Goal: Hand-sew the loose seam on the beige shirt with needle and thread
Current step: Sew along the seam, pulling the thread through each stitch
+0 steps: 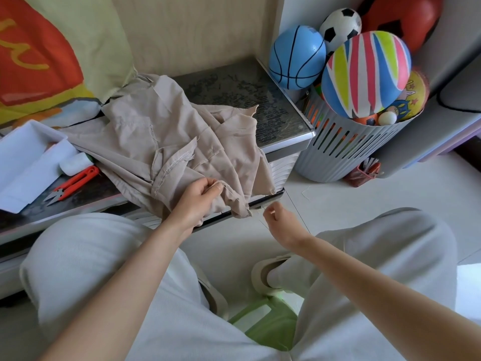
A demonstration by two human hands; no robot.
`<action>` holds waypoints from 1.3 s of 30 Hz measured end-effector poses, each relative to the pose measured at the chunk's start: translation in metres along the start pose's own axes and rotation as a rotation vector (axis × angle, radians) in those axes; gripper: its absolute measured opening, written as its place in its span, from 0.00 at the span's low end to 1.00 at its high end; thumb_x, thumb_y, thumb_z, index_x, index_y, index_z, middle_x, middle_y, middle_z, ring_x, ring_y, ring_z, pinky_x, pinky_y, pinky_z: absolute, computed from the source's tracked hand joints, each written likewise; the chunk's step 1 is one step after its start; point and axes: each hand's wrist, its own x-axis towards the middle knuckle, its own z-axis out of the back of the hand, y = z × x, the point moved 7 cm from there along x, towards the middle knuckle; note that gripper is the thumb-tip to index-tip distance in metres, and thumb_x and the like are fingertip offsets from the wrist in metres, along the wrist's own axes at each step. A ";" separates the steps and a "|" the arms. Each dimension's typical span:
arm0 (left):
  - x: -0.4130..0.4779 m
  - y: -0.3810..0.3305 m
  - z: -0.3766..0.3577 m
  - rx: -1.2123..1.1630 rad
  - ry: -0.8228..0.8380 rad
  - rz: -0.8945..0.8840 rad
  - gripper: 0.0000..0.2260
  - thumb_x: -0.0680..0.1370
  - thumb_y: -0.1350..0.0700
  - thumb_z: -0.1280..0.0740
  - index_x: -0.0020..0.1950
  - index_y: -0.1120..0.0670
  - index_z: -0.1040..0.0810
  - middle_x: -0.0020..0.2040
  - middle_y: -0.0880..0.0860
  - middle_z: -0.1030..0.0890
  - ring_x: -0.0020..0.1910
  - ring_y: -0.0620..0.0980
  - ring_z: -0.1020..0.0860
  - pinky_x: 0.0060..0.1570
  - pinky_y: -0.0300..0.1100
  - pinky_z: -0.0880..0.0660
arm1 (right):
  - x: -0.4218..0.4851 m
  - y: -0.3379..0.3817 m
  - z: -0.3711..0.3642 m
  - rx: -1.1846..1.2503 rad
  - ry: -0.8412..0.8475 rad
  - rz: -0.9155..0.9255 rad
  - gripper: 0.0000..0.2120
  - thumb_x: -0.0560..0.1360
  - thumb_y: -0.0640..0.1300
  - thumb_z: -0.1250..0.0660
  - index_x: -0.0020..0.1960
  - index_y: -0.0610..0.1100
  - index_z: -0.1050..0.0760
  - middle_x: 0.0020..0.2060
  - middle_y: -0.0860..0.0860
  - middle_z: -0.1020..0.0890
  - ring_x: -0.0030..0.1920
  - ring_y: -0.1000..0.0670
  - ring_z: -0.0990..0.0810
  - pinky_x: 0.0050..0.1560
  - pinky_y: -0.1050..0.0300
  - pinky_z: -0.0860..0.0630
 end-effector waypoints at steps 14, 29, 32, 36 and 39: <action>-0.008 -0.006 -0.009 0.031 0.071 -0.011 0.07 0.81 0.54 0.38 0.43 0.52 0.25 0.34 0.53 0.28 0.22 0.42 0.43 0.27 0.37 0.50 | -0.008 0.084 0.015 0.160 -0.116 0.357 0.03 0.74 0.46 0.31 0.45 0.46 0.23 0.22 0.56 0.34 0.24 0.57 0.34 0.26 0.68 0.37; -0.005 -0.003 -0.004 -0.056 0.071 -0.010 0.08 0.76 0.48 0.34 0.40 0.50 0.25 0.36 0.54 0.34 0.34 0.49 0.41 0.32 0.37 0.47 | 0.001 0.004 -0.009 -0.161 0.097 0.088 0.07 0.74 0.46 0.32 0.48 0.43 0.20 0.33 0.55 0.27 0.34 0.57 0.29 0.31 0.68 0.36; -0.006 -0.004 -0.004 -0.063 0.073 -0.021 0.07 0.75 0.48 0.35 0.38 0.48 0.24 0.37 0.54 0.34 0.37 0.49 0.41 0.33 0.39 0.48 | 0.001 -0.016 -0.018 -0.260 0.214 0.024 0.08 0.74 0.45 0.31 0.50 0.42 0.19 0.39 0.52 0.25 0.42 0.52 0.27 0.33 0.65 0.34; -0.007 -0.007 -0.006 -0.067 0.106 -0.053 0.06 0.71 0.44 0.35 0.38 0.44 0.22 0.42 0.53 0.32 0.43 0.53 0.40 0.36 0.40 0.47 | 0.000 0.004 0.006 -0.115 -0.004 0.113 0.08 0.75 0.38 0.34 0.53 0.45 0.24 0.29 0.54 0.32 0.31 0.57 0.32 0.29 0.68 0.37; -0.006 -0.005 -0.006 -0.070 0.099 -0.045 0.09 0.66 0.40 0.34 0.38 0.43 0.22 0.44 0.52 0.31 0.45 0.52 0.39 0.37 0.39 0.46 | -0.007 0.039 0.026 0.119 -0.176 0.260 0.06 0.74 0.36 0.36 0.49 0.45 0.25 0.23 0.55 0.36 0.24 0.55 0.35 0.27 0.67 0.37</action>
